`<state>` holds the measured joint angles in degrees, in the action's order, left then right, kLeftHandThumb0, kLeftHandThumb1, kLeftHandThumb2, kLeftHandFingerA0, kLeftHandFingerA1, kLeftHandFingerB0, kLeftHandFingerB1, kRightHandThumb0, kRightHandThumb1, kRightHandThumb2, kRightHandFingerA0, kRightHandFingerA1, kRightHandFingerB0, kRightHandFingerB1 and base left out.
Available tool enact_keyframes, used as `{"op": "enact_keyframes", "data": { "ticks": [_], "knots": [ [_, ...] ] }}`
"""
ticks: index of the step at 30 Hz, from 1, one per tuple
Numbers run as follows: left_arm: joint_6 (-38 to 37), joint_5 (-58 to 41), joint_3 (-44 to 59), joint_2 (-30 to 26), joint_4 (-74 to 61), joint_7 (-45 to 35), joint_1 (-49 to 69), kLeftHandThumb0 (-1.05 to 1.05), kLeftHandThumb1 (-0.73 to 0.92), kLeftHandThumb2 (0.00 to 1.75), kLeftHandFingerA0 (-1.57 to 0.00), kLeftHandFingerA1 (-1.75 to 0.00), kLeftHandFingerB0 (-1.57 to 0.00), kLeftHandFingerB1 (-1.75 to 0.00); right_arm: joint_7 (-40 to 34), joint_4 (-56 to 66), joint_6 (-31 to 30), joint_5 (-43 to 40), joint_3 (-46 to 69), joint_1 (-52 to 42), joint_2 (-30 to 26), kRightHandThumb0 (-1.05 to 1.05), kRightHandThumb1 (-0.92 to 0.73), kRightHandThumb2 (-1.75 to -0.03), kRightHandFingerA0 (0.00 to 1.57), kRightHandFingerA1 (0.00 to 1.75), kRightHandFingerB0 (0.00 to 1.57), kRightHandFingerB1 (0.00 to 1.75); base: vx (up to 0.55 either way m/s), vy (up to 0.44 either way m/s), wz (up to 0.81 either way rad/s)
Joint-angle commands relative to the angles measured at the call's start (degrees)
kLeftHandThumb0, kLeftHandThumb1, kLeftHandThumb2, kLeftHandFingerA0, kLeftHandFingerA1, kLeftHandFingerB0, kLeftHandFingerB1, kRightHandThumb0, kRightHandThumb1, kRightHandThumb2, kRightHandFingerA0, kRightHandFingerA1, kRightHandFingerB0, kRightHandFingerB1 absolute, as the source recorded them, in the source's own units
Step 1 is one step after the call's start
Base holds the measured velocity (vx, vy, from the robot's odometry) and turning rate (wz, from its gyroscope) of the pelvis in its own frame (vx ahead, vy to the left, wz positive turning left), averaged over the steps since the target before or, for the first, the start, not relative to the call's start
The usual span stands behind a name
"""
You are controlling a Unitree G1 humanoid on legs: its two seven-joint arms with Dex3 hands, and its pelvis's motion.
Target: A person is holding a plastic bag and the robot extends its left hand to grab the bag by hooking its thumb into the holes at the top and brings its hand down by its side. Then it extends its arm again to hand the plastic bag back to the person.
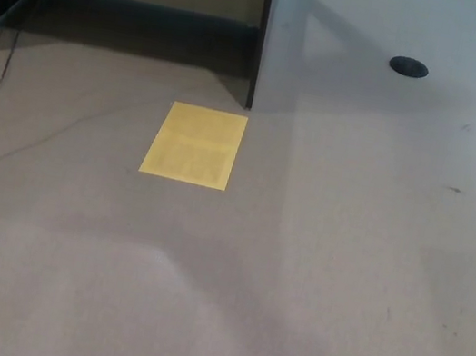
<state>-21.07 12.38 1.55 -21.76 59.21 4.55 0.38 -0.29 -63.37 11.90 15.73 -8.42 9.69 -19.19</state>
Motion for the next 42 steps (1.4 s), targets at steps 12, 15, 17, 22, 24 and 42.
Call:
{"op": "enact_keyframes", "data": {
  "ticks": [12, 15, 17, 22, 24, 42],
  "knots": [
    [-21.73, 6.42, 0.25, -3.6, -12.77, 17.65, 5.11, -0.54, 0.49, 0.56, -0.18, -0.31, -0.19, -0.28, -0.05, -4.5, 6.64, 1.47, -1.97, -0.19, -1.95, -0.33, -0.65, -0.6, 0.67, 0.46, 0.61, 0.41, 0.0, 0.0, 0.0],
    [-24.64, 4.43, 2.97, -3.55, -23.4, 15.69, 5.77, -0.3, 0.27, 0.85, -0.02, -0.5, 0.0, -0.47, -0.1, -4.57, 6.28, 1.24, -1.84, -0.24, -1.73, -0.36, -0.65, -0.61, 0.68, 0.47, 0.61, 0.41, 0.0, 0.0, 0.0],
    [-23.98, 4.12, 3.75, -3.28, -27.2, 15.02, 6.31, -0.29, 0.27, 0.84, -0.02, -0.51, 0.0, -0.47, 0.07, -4.67, 5.98, 1.12, -1.79, -0.17, -1.69, -0.35, -0.65, -0.61, 0.67, 0.46, 0.6, 0.41, 0.0, 0.0, 0.0],
    [-20.56, 2.9, 5.68, -3.65, -44.72, 10.63, 5.09, -0.29, 0.27, 0.84, -0.02, -0.5, 0.0, -0.48, -0.46, -4.93, 6.28, 1.0, -1.68, -0.24, -1.35, -0.35, -0.63, -0.61, 0.68, 0.48, 0.62, 0.43, 0.0, 0.0, 0.0],
    [-18.87, 2.6, 5.8, -3.7, -49.2, 9.31, 4.62, -0.57, 0.38, 0.67, -0.1, -0.39, -0.06, -0.32, -0.57, -4.77, 6.46, 1.24, -1.87, -0.31, -1.56, -0.33, -0.65, -0.6, 0.67, 0.46, 0.61, 0.41, 0.0, 0.0, 0.0],
    [2.71, 9.78, -2.64, 1.73, -76.3, -0.56, -15.83, -0.62, 0.4, 0.73, -0.05, -0.22, -0.07, -0.22, -1.15, -5.01, 6.97, 0.95, -1.62, -0.66, -1.63, -0.35, -0.64, -0.61, 0.68, 0.47, 0.62, 0.42, 0.0, 0.0, 0.0]
  ]
}}
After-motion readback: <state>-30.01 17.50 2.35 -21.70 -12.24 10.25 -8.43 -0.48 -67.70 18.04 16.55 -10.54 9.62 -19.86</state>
